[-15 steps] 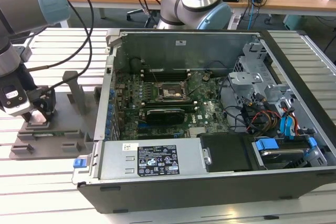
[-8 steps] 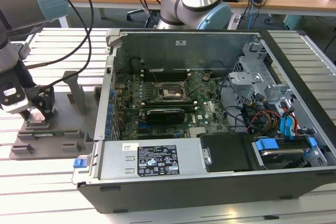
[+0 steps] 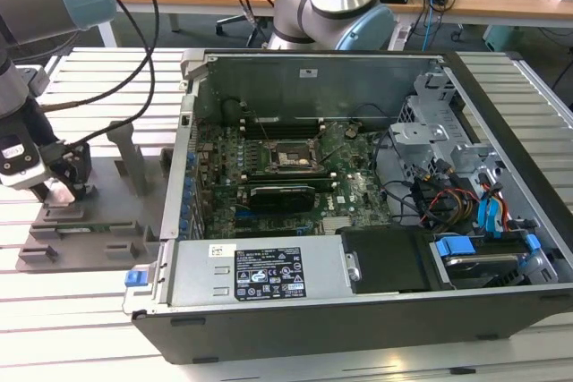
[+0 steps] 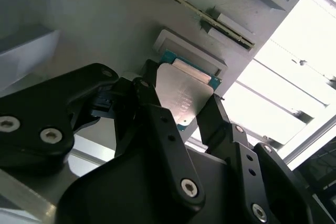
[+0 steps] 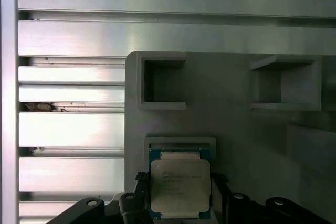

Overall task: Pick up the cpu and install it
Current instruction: 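Pick up the cpu and move it towards the insertion slot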

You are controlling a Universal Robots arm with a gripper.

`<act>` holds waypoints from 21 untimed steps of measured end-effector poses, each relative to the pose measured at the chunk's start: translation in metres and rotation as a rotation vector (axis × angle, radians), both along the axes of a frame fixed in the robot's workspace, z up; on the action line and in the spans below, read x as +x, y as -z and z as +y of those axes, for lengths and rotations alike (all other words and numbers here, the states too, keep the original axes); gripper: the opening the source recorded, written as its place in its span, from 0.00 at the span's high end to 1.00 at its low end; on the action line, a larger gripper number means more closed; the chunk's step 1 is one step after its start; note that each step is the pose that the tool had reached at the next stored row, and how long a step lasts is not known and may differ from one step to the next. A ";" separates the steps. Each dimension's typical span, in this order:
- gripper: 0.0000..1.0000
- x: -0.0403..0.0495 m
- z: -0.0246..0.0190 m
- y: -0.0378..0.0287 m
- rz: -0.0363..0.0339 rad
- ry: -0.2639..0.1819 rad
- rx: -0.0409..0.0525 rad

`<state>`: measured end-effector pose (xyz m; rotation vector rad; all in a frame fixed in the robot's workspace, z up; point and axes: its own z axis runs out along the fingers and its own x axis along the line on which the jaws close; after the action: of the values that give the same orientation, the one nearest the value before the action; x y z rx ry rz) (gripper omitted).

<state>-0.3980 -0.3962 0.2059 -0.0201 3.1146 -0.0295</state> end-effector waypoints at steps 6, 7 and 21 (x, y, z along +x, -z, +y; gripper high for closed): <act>0.45 0.0000 0.0003 -0.0106 0.0001 0.000 0.0000; 0.45 0.0000 0.0003 -0.0139 0.0000 0.000 0.0000; 0.45 0.0000 0.0009 -0.0350 0.0000 0.000 0.0000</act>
<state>-0.3980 -0.3953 0.2409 -0.0201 3.1146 -0.0295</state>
